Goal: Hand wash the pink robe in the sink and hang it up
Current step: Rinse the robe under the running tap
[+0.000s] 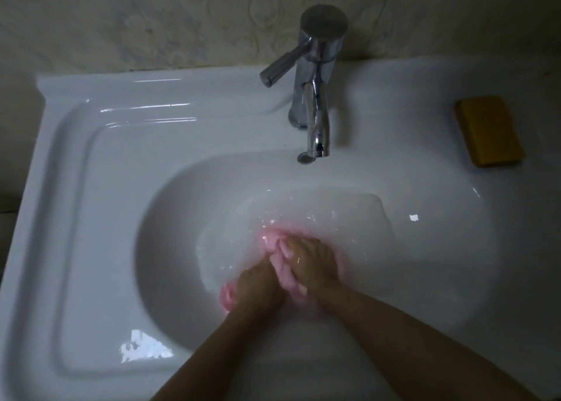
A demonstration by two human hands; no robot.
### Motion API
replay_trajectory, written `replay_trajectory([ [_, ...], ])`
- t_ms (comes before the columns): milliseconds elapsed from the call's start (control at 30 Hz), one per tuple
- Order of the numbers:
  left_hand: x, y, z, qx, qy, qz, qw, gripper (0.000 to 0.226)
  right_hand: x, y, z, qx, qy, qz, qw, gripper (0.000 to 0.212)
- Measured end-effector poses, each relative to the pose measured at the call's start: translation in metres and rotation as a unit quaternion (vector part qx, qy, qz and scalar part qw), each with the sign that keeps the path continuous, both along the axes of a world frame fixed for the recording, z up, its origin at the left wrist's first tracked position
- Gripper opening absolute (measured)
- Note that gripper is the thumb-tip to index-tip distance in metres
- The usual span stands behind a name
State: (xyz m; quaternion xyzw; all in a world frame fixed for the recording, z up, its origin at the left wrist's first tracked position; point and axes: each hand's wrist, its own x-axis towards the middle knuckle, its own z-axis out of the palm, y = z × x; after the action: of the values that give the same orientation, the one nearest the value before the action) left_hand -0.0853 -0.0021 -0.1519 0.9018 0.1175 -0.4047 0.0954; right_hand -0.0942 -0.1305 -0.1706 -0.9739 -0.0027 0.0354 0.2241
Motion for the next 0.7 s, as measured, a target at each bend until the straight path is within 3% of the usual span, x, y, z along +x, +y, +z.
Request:
replay_trajectory([
  [33,-0.007,-0.007,0.004,0.013,0.033,-0.016,0.999,0.027,0.007,0.0,-0.003,-0.014,0.037,-0.005,0.999,0.039],
  [67,-0.001,-0.018,-0.004,0.062,-0.048,-0.067,0.995,0.031,0.018,0.002,0.002,-0.02,0.071,-0.008,0.997,0.038],
  [100,-0.003,-0.014,-0.008,-0.018,-0.068,-0.088,0.994,0.039,0.029,-0.001,0.0,-0.013,0.109,-0.018,0.994,0.034],
  [167,-0.008,-0.009,0.018,-0.095,-0.098,-0.166,0.977,0.055,0.044,-0.012,0.009,0.15,0.214,-0.107,0.959,0.026],
  [200,-0.013,-0.001,0.029,-0.095,-0.151,-0.193,0.965,0.056,0.051,-0.023,0.018,0.281,0.241,-0.168,0.914,0.029],
  [267,-0.014,0.007,0.04,-0.051,-0.308,-0.206,0.928,0.047,0.06,-0.049,0.035,0.444,0.168,-0.208,0.855,0.039],
  [333,-0.016,0.012,0.05,-0.041,-0.409,-0.238,0.88,0.048,0.057,-0.075,0.055,0.498,0.162,-0.135,0.841,0.038],
  [400,-0.024,0.021,0.047,-0.087,-0.409,-0.308,0.855,0.07,0.048,-0.092,0.063,0.474,0.184,-0.085,0.857,0.035],
  [433,-0.028,0.025,0.046,-0.114,-0.391,-0.351,0.843,0.08,0.044,-0.099,0.065,0.423,0.191,-0.076,0.882,0.036],
  [500,-0.03,0.026,0.05,-0.154,-0.378,-0.382,0.829,0.078,0.037,-0.105,0.061,0.292,0.196,-0.085,0.932,0.047],
  [567,-0.019,0.02,0.06,-0.18,-0.373,-0.298,0.86,0.061,0.034,-0.102,0.059,0.287,0.189,-0.189,0.92,0.064],
  [600,-0.013,0.016,0.061,-0.165,-0.362,-0.251,0.882,0.063,0.034,-0.097,0.06,0.296,0.17,-0.246,0.907,0.071],
  [633,-0.008,0.009,0.06,-0.138,-0.349,-0.219,0.901,0.076,0.035,-0.086,0.062,0.268,0.147,-0.264,0.915,0.076],
  [700,-0.01,-0.002,0.045,-0.102,-0.26,-0.207,0.938,0.11,0.035,-0.059,0.067,0.127,0.137,-0.197,0.962,0.083],
])
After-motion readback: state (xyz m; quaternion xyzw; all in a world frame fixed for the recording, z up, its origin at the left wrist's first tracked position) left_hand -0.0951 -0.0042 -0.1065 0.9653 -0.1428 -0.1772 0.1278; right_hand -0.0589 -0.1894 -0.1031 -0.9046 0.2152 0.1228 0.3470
